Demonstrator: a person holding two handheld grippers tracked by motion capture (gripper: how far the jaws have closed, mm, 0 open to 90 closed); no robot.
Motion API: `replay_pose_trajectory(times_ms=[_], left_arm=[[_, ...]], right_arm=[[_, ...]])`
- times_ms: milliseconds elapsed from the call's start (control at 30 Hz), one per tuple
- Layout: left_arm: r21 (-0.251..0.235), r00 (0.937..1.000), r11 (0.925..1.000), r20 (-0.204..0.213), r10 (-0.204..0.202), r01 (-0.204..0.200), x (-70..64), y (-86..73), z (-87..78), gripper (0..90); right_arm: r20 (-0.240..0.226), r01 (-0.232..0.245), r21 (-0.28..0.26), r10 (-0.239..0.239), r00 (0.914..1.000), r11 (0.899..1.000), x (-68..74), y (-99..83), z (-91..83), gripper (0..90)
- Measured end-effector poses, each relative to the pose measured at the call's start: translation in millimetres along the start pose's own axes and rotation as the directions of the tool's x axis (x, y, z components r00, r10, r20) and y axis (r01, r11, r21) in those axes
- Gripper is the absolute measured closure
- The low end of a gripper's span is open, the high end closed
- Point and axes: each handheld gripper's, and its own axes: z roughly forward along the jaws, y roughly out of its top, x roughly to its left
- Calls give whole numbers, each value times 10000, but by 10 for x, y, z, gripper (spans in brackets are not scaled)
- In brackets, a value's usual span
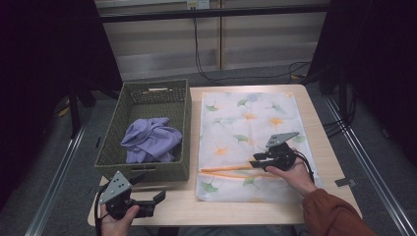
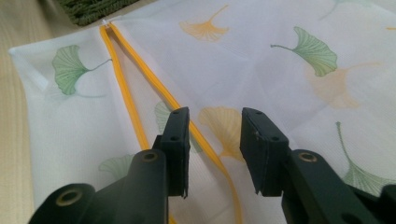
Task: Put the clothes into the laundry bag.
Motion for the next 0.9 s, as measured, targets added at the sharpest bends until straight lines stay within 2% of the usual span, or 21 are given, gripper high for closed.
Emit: replay_pose_trajectory(times_ms=[33, 133, 233, 300, 333, 433, 500, 633, 667, 700, 733, 767, 900], left_arm=[[62, 10000, 9999, -7, 94, -94, -5, 2, 3, 57], [-42, 10000, 10000, -1, -66, 66, -1, 4, 1, 58], [36, 10000, 10000, -96, -25, 26, 4, 4, 2, 58], [27, 9996, 9998, -194, 208, -208, -20, 9, 3, 58], [-26, 9996, 9997, -193, 228, -228, -27, 13, 2, 58], [-2, 9998, 9998, -103, 182, -182, -15, 14, 14, 58], [8, 9999, 9999, -68, 157, -157, -9, 18, 15, 58], [50, 9998, 9998, 57, 199, -200, -10, 21, 26, 58], [25, 9998, 9998, 44, 209, -209, -11, 23, 25, 58], [-18, 9997, 9997, -15, 255, -255, -6, 27, 18, 63], [-74, 9998, 9998, -132, 169, -170, -10, 30, 14, 63], [-118, 9999, 9998, -19, 149, -149, 3, 32, 12, 62], [-185, 9999, 9998, -94, 48, -50, 16, 29, 8, 64]], right_arm=[[70, 165, 11, -165, 9998, 9999, 1, -8, 9, 633], [80, 301, 212, -303, 9995, 9993, -6, -35, 37, 643], [150, 335, 454, -342, 9993, 9984, -13, -56, 59, 645], [139, 353, 526, -361, 9993, 9980, -39, -67, 68, 648], [261, 307, 615, -323, 9991, 9976, -55, -67, 66, 641], [167, 153, 672, -165, 9997, 9976, -98, -87, 81, 615], [71, 187, 768, -193, 9998, 9969, -88, -106, 99, 601], [201, 409, 1100, -434, 9989, 9931, -57, -146, 125, 547], [231, 481, 981, -506, 9985, 9940, -50, -162, 128, 537], [480, 526, 824, -567, 9972, 9952, -19, -190, 125, 556], [480, 526, 824, -567, 9972, 9952, -19, -190, 125, 556], [607, 741, 813, -792, 9950, 9939, 1, -197, 128, 564], [577, 637, 492, -665, 9961, 9968, -60, -224, 120, 708]])
